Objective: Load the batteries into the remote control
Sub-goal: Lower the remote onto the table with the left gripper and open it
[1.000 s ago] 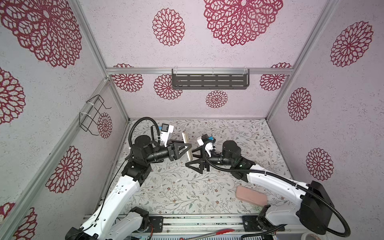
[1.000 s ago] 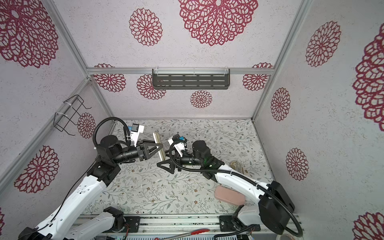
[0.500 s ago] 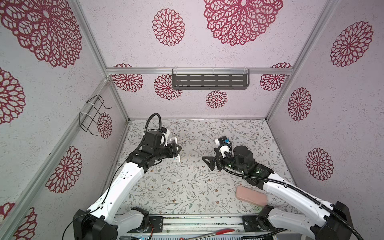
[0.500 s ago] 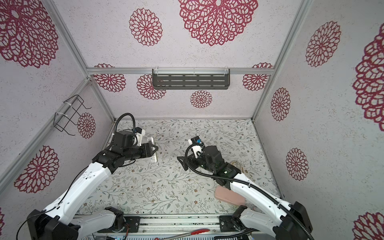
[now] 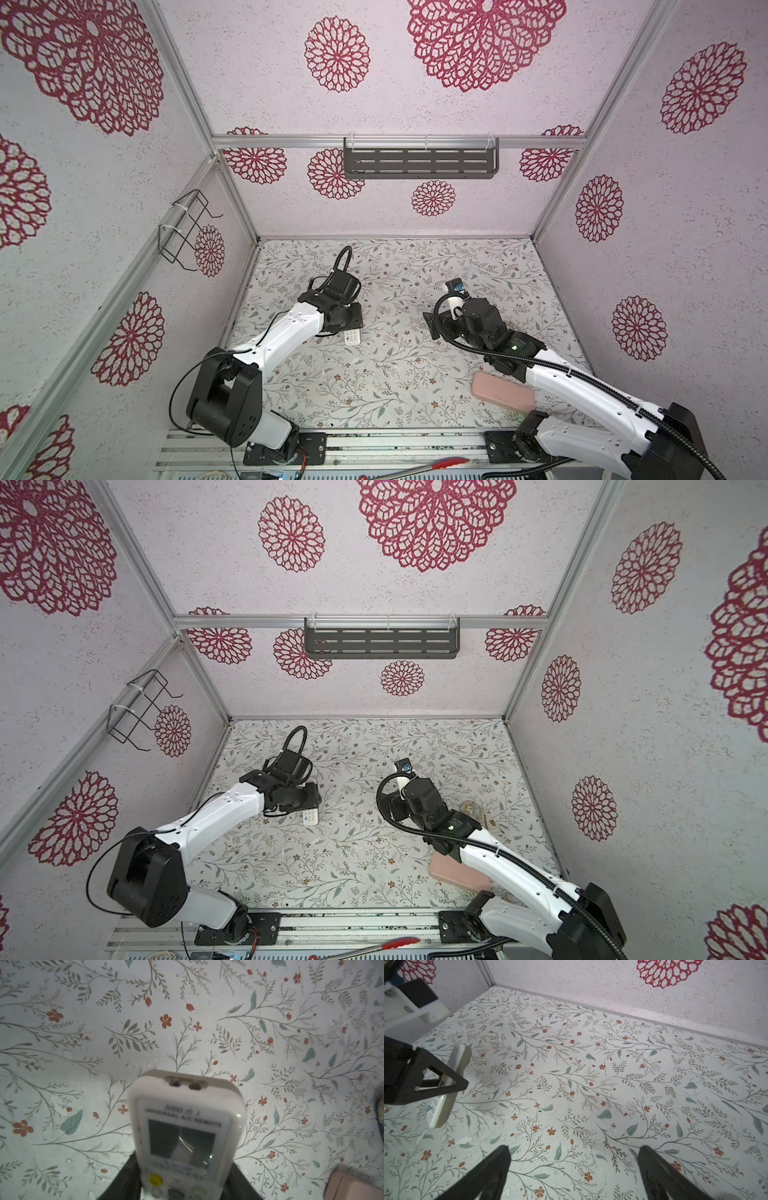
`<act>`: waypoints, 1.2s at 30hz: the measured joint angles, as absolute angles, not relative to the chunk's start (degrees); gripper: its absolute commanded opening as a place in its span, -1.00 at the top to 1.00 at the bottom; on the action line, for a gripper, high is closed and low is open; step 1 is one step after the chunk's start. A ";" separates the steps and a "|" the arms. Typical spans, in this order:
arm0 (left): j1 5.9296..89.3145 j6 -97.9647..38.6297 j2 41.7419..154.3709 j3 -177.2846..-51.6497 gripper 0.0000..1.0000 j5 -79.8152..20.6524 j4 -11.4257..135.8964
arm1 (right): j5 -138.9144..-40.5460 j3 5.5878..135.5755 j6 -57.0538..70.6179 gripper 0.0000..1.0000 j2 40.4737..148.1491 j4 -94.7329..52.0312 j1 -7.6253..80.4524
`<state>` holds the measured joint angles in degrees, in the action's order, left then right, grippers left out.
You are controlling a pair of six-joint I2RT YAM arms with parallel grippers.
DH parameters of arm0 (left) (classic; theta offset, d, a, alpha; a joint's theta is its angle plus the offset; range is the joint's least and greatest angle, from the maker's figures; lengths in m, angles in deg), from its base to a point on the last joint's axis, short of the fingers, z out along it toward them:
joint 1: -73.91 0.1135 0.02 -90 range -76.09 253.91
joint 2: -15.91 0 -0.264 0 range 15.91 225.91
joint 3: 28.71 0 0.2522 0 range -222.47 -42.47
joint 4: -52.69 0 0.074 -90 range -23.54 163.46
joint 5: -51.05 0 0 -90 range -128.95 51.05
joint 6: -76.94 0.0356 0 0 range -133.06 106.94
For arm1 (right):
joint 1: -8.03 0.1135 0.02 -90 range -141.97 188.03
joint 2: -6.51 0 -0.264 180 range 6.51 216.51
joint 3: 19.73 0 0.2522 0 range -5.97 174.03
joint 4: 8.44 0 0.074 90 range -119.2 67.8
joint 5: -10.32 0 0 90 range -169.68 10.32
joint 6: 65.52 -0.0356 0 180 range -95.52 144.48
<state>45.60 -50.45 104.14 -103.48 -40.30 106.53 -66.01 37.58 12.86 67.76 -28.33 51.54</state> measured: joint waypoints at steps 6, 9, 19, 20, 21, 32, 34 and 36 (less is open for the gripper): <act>42.80 -51.72 108.60 -104.55 0.89 -41.78 106.07 | -65.74 37.47 12.86 -0.98 67.79 -28.05 51.38; 41.03 -52.41 111.64 -104.70 0.89 -42.20 105.44 | -65.74 37.32 12.84 -0.98 67.85 -27.48 51.30; 38.78 -54.51 116.14 -104.70 0.79 -42.55 104.04 | -65.79 36.20 12.84 -0.98 68.00 -26.74 51.17; 38.75 -54.69 116.47 -104.70 0.76 -42.57 103.80 | -65.79 36.20 12.86 -0.98 68.00 -26.74 51.12; 38.75 -54.84 116.86 -104.70 0.73 -42.57 103.54 | -65.79 36.20 12.86 -0.98 68.00 -26.74 51.08; 38.65 -55.96 118.06 -103.92 0.30 -42.50 100.98 | -65.74 35.87 12.86 -0.98 68.00 -26.28 50.38; 38.65 -56.24 118.06 -103.59 0.20 -42.50 100.50 | -65.74 35.87 12.86 -0.98 68.00 -26.19 50.31; 38.65 -56.30 118.04 -103.44 0.08 -42.50 100.21 | -65.74 35.87 12.89 -0.98 68.00 -26.08 50.18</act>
